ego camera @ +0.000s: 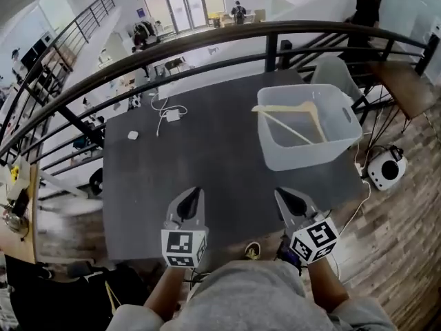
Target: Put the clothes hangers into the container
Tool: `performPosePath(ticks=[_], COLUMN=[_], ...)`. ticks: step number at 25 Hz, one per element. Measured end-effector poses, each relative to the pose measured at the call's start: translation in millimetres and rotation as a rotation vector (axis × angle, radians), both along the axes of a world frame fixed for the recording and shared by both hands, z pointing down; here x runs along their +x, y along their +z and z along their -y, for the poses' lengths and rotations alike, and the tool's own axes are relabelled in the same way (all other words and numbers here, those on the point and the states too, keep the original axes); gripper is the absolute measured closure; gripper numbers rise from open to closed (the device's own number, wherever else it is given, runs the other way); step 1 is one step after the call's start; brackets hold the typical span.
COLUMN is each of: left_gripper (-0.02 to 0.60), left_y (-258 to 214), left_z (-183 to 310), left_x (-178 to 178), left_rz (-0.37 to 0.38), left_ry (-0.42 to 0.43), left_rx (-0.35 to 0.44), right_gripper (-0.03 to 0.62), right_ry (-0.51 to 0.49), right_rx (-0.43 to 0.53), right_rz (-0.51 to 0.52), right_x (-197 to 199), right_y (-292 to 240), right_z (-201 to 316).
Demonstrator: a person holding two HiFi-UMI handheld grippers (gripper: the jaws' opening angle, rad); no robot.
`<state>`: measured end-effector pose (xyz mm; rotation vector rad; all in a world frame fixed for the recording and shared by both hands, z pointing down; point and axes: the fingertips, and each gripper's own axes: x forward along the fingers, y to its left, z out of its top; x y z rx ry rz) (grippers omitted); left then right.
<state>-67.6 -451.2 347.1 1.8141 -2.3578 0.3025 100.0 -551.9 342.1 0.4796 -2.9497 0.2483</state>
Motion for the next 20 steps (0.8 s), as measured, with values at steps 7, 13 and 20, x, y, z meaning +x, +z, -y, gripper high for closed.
performPosePath(ticks=[7,13,20], left_gripper=[0.569,0.569,0.568], left_y=[-3.5,18.2,30.9], left_z=[-164.5,-370.9,-570.2], left_x=[-89.0,-114.2,-66.1], left_rz=[0.02,-0.017,-0.04], left_ry=[-0.344,-0.821,-1.225], left_rx=[0.037,0.023,0.01], right_gripper=[0.595,0.595,0.595], right_ry=[-0.393,-0.866,-1.273], right_rx=[0.003,-0.038,-0.078], right_rz=[0.036,0.026,-0.002], right_x=[-148.5,-250.0,-268.5], right_y=[-3.6,7.8,16.8], right_z=[-125.4,-301.6,-507.9])
